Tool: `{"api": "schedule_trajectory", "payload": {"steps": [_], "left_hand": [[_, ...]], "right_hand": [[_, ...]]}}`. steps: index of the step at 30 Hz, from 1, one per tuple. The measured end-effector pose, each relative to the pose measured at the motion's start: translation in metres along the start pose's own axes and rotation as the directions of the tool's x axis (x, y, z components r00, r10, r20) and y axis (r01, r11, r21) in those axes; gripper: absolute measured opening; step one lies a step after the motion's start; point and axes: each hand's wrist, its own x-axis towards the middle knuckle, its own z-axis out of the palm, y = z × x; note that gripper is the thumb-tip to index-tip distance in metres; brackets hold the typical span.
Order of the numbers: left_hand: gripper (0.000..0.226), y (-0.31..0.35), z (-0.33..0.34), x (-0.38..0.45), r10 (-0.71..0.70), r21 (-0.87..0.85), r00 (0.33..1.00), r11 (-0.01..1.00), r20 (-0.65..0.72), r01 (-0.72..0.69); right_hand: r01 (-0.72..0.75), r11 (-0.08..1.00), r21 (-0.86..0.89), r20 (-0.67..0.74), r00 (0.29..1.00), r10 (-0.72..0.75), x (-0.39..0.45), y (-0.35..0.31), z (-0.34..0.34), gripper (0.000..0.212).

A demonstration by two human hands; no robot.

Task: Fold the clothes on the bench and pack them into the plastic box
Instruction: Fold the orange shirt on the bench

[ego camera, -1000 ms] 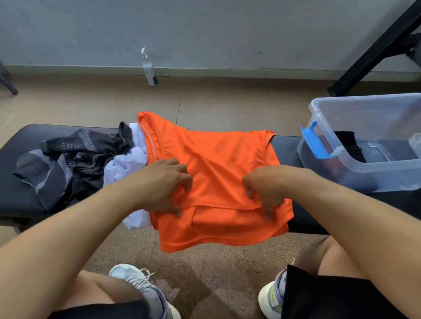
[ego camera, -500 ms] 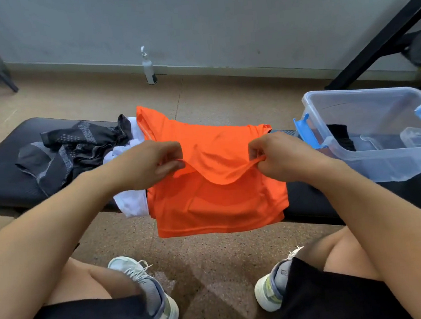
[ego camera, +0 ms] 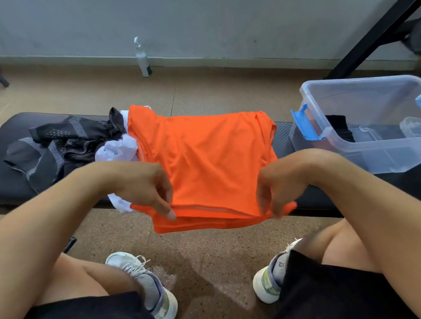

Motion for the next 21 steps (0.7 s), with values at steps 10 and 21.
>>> {"api": "schedule_trajectory", "payload": {"steps": [10, 21], "left_hand": [[0.017, 0.016, 0.010, 0.045, 0.114, -0.151, 0.825, 0.960, -0.553, -0.234], [0.069, -0.001, 0.016, 0.120, 0.154, 0.280, 0.817, 0.960, -0.555, 0.010]], "right_hand": [[-0.174, 0.750, 0.638, -0.429, 0.728, 0.534, 0.071, 0.023, -0.018, 0.072], [0.188, 0.096, 0.977, -0.194, 0.617, 0.763, 0.112, 0.041, -0.028, 0.061]]}}
